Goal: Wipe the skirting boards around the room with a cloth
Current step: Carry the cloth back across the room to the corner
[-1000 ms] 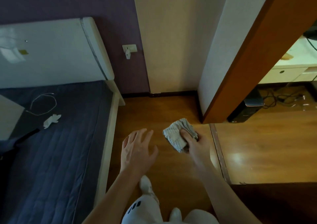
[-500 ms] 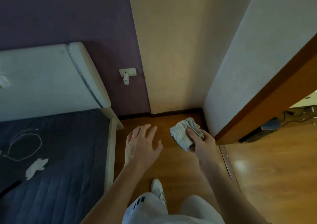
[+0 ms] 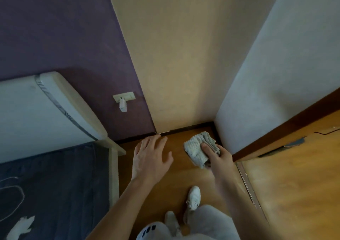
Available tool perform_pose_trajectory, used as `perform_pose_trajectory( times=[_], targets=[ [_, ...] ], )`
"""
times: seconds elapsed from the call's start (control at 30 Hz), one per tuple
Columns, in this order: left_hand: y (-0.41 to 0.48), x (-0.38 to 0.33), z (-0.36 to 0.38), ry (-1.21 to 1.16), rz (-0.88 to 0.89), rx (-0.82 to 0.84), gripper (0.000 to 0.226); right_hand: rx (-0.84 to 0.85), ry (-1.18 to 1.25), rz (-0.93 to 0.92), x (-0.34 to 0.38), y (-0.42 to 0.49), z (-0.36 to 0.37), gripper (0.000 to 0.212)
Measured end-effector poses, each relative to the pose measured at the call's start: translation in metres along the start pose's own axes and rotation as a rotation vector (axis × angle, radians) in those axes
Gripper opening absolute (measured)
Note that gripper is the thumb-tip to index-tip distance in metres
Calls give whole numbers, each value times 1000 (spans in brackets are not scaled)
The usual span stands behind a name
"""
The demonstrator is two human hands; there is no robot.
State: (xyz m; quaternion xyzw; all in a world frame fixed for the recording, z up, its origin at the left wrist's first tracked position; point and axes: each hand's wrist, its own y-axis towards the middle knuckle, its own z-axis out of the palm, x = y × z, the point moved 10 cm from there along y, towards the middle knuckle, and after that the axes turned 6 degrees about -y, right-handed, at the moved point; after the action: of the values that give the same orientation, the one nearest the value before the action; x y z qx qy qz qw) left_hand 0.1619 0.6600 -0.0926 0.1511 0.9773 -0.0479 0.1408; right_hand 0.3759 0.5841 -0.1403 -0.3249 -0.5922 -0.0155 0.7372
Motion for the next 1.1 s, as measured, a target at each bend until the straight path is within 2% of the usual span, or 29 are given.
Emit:
perform_pose_trajectory(
  times=[0.17, 0.57, 0.7, 0.83, 1.1],
  targets=[
    [50, -10, -3, 14, -9, -28, 60, -18, -13, -14, 32, 52, -5, 15],
    [145, -9, 26, 34, 81, -55, 53, -92, 19, 45, 33, 147, -23, 19],
    [165, 4, 54, -8, 104, 8, 52, -126, 31, 58, 11, 167, -24, 25],
    [182, 10, 94, -17, 132, 89, 53, -131, 5, 52, -20, 191, -28, 15],
    [213, 8, 236, -75, 281, 170, 55, -199, -278, 37, -139, 274, -56, 8]
  ],
)
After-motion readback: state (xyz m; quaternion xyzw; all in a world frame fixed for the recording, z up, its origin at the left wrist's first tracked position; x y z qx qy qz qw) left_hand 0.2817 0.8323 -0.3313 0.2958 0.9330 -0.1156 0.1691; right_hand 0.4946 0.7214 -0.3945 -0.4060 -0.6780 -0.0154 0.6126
